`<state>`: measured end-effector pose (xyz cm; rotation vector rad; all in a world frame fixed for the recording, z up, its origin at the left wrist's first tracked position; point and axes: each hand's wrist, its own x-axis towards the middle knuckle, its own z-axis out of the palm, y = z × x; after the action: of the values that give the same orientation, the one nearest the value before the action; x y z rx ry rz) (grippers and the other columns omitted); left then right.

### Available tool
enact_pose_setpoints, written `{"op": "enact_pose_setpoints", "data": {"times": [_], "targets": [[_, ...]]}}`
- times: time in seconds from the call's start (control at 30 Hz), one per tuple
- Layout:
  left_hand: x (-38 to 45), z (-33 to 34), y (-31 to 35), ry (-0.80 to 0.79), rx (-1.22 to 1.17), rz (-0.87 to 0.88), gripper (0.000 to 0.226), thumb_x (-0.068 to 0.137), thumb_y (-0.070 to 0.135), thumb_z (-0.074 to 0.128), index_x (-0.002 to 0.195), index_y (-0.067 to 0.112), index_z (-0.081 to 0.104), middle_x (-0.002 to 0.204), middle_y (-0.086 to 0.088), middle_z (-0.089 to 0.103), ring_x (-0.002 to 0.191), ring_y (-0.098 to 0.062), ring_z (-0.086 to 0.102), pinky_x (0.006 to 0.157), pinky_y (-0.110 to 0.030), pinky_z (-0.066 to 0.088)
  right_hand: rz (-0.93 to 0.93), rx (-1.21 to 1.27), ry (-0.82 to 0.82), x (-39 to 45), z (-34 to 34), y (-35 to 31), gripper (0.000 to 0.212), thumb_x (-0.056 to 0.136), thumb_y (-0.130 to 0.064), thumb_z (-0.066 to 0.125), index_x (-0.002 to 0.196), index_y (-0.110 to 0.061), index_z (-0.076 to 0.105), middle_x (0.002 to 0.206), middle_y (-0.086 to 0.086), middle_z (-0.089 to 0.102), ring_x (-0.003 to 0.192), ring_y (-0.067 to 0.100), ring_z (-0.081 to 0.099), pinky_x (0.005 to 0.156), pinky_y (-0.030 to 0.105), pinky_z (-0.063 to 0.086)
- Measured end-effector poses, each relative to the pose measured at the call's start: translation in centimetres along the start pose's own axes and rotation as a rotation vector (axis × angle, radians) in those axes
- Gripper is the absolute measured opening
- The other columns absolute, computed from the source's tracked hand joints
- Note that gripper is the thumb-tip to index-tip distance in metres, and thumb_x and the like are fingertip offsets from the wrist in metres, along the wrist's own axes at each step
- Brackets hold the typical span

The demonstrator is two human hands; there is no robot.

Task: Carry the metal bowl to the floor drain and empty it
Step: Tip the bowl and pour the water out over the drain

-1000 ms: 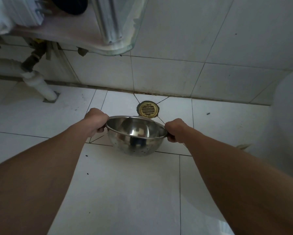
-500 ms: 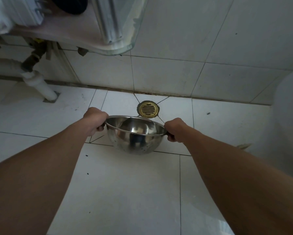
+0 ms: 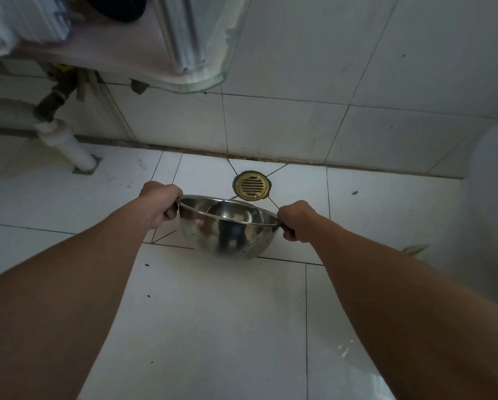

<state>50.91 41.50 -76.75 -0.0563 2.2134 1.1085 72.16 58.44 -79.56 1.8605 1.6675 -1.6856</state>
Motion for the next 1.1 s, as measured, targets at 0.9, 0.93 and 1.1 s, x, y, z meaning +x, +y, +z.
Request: {"op": "enact_pose_setpoints", "data": {"times": [0.9, 0.93, 1.1], "targets": [[0.8, 0.1, 1.5, -0.110, -0.373, -0.076, 0.030, 0.090, -0.004, 0.049, 0.065, 0.012, 0.040, 0.030, 0.006, 0.037, 0.021, -0.005, 0.025, 0.028, -0.010, 0.020, 0.150, 0.322, -0.127, 0.5, -0.5, -0.5, 0.023, 0.098, -0.004, 0.046, 0.076, -0.004, 0.051, 0.064, 0.007, 0.044, 0.047, 0.012, 0.038, 0.030, 0.011, 0.036], [0.8, 0.1, 1.5, -0.111, -0.374, -0.076, 0.030, 0.089, -0.004, 0.048, 0.065, 0.012, 0.040, 0.031, 0.006, 0.036, 0.021, -0.005, 0.025, 0.028, -0.011, 0.020, 0.154, 0.333, -0.128, 0.5, -0.5, -0.6, 0.023, 0.098, -0.004, 0.046, 0.076, -0.004, 0.050, 0.063, 0.006, 0.043, 0.046, 0.012, 0.038, 0.030, 0.011, 0.036], [0.8, 0.0, 1.6, -0.107, -0.376, -0.082, 0.031, 0.090, -0.003, 0.048, 0.065, 0.013, 0.040, 0.031, 0.006, 0.037, 0.022, -0.003, 0.030, 0.027, -0.011, 0.023, 0.166, 0.367, -0.149, 0.5, -0.6, -0.6, 0.024, 0.099, -0.003, 0.045, 0.075, -0.004, 0.050, 0.060, 0.006, 0.042, 0.040, 0.011, 0.038, 0.029, 0.011, 0.035]]}}
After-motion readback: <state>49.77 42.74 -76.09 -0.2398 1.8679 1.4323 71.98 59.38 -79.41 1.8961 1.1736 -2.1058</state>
